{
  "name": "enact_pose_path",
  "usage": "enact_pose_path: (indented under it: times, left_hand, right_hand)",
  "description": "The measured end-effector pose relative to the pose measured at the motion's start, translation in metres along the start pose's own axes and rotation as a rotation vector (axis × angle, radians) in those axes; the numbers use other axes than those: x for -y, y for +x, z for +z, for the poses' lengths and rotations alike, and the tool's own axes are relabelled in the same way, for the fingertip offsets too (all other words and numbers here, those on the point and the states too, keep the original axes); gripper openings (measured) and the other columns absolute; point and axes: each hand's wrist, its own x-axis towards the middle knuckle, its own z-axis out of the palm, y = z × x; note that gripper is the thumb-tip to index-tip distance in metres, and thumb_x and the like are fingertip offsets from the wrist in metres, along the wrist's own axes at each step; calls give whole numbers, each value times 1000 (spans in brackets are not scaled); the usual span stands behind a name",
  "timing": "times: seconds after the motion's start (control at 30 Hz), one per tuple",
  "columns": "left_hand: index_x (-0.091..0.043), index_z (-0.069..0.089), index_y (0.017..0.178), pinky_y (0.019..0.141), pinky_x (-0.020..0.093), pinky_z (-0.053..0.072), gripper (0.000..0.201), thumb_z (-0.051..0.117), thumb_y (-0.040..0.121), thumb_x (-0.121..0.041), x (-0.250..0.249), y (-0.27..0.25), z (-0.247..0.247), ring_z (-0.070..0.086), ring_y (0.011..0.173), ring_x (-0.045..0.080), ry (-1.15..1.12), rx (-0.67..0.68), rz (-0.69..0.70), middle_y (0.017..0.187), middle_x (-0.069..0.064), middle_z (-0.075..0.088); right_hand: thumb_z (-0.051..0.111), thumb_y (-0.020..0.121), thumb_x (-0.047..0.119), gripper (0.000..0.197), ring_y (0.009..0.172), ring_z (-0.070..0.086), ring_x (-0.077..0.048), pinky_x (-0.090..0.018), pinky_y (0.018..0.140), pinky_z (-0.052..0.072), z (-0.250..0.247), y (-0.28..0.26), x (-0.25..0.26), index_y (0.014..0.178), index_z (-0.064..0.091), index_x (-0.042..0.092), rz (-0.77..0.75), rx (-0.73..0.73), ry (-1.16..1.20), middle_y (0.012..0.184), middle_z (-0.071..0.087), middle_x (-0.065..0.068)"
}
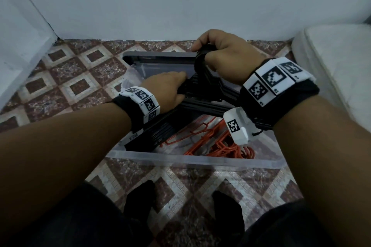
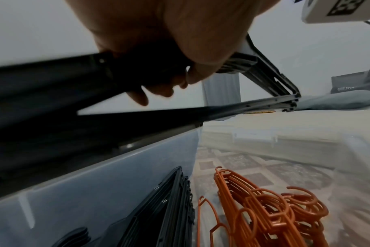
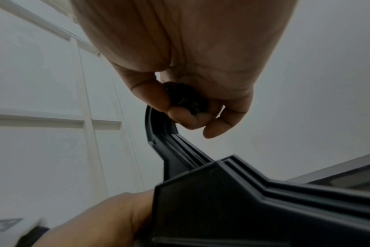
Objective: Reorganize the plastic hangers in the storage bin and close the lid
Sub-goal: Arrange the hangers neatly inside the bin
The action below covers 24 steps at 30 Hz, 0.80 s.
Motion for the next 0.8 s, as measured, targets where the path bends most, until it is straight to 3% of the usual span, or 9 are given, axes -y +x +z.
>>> enact_pose_path:
  times: [0.13,0.23,0.3,0.37,0.43,0.5,0.53,0.67,0.8]
  left_hand:
    - [-25,38,97,72,43,49,21,56,88,-30,5,0,-1,55,85,31,-53,-43,5,97,8,57]
    - [-21,44,103,69,42,49,17,55,92,-28,17,2,1,55,77,28,-109,-23,-65,95,8,59]
    - [-17,47,107,66,41,49,17,52,94,-26,29,4,3,55,72,27,-136,-24,-149,91,9,61]
    - [-14,49,111,70,43,51,19,51,95,-25,41,6,6,57,74,28,-148,-1,-238,91,10,61]
    - [-12,51,112,72,41,51,20,51,96,-25,52,8,12,56,75,29,-137,30,-302,88,9,59]
    - [-12,53,109,69,34,45,20,50,98,-28,62,9,19,52,72,26,-107,78,-357,86,7,56]
    - [-12,54,107,68,33,43,21,49,98,-31,66,9,22,52,72,26,-109,123,-386,87,8,57]
    - [-15,57,95,67,30,41,22,53,97,-36,75,9,38,55,68,31,-226,297,-442,76,15,56]
    - [-14,60,80,61,34,54,20,57,93,-29,86,13,66,63,57,24,-332,426,-571,70,7,66]
  right_hand:
    - [51,87,9,35,77,59,-13,-25,68,47,-4,5,-5,116,59,25,16,-27,-28,100,64,-1]
    - [57,87,27,46,88,56,-19,-26,76,38,-2,12,-16,132,45,29,35,-108,-205,120,52,-4]
    - [58,82,34,40,81,55,-18,-24,70,37,-3,18,-30,120,52,27,97,-224,-238,109,53,1]
    - [57,79,34,13,64,52,-18,-19,53,38,-1,25,-53,83,56,22,239,-220,-268,74,58,12]
    - [60,82,36,25,64,60,-22,-20,55,51,8,30,-85,66,50,21,494,-82,-119,67,64,7]
    - [67,82,48,34,75,71,-29,-42,75,60,24,27,-112,73,53,19,743,-9,109,87,70,-11]
    - [70,79,54,41,76,72,-35,-49,75,60,34,25,-122,78,53,18,820,-15,199,89,69,-17]
    - [70,73,53,54,89,68,-37,-41,62,58,68,37,-145,108,51,16,929,-45,680,107,63,-18]
    - [63,76,37,36,86,69,-32,-38,64,56,97,62,-158,101,63,12,968,-134,908,96,71,-10]
